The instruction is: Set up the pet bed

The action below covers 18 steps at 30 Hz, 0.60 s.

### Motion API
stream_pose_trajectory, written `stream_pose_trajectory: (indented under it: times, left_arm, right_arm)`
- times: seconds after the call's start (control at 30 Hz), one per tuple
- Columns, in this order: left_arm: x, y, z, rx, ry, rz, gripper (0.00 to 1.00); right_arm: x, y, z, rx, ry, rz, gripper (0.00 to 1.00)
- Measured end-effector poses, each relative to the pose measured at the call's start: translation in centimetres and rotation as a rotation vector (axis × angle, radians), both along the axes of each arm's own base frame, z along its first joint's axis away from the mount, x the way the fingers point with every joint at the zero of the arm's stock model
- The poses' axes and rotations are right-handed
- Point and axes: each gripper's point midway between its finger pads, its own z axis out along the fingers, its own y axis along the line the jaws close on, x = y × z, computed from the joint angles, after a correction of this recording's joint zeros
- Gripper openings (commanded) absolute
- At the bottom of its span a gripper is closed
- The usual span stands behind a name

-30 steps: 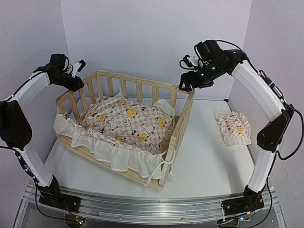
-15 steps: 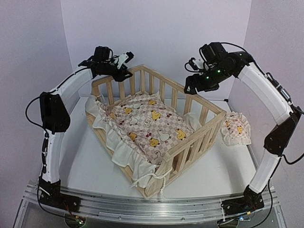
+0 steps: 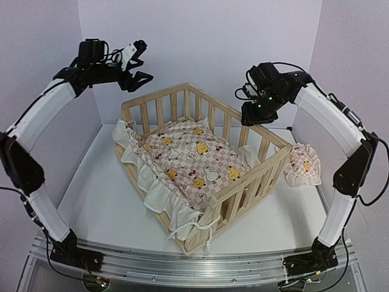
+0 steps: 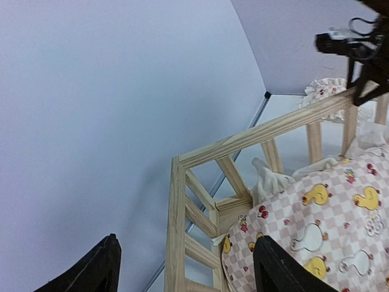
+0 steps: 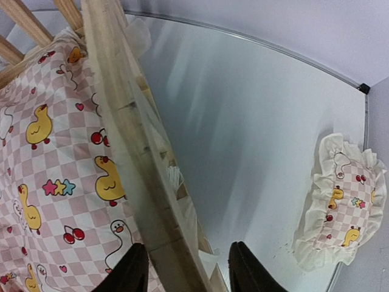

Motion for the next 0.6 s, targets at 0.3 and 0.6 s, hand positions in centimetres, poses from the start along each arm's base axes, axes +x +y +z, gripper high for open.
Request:
stream_pose_trajectory:
  times: [0.3, 0.6]
  left_arm:
    - [-13.7, 4.5, -9.8, 0.119, 0.138, -0.085, 0.62]
    - [-19.2, 6.3, -25.9, 0.293, 0.456, -0.156, 0.53]
  right_arm:
    - [-0.8, -0.2, -0.6, -0.043, -0.003, 0.046, 0.16]
    - [-1.9, -0.5, -0.6, 0.010, -0.007, -0.023, 0.00]
